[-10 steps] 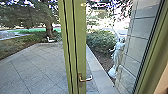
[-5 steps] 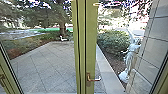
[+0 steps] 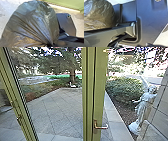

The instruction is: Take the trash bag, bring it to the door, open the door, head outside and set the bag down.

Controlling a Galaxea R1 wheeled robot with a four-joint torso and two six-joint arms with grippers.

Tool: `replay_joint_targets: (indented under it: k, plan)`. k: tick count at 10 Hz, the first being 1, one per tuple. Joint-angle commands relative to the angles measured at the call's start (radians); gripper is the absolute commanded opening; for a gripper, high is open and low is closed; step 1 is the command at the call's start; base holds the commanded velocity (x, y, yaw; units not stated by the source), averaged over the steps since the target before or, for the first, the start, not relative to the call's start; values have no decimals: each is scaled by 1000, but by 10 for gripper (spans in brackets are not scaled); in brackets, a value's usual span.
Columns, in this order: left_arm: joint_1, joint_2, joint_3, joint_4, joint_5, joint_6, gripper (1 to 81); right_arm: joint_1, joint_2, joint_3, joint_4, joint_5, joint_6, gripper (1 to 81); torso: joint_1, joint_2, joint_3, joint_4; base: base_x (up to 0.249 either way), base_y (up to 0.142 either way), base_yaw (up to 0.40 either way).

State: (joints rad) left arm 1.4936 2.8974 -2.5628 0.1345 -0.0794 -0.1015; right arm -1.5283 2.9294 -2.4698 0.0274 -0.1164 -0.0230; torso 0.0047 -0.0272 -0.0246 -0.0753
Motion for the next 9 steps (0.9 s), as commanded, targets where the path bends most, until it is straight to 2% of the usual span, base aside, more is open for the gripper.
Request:
replay_joint_targets:
  k: [1,6,9]
  plan:
    - [-49,-7,-7,10,43,6,10,52,4,8,-4,-63,-3,811,0,0,0,0,0,0,243]
    - [-51,13,-40,10,44,6,10,50,12,-6,-4,-63,-3,811,0,0,0,0,0,0,150]
    - [-52,19,-53,5,44,5,10,52,13,-7,-4,-63,-3,811,0,0,0,0,0,0,-32]
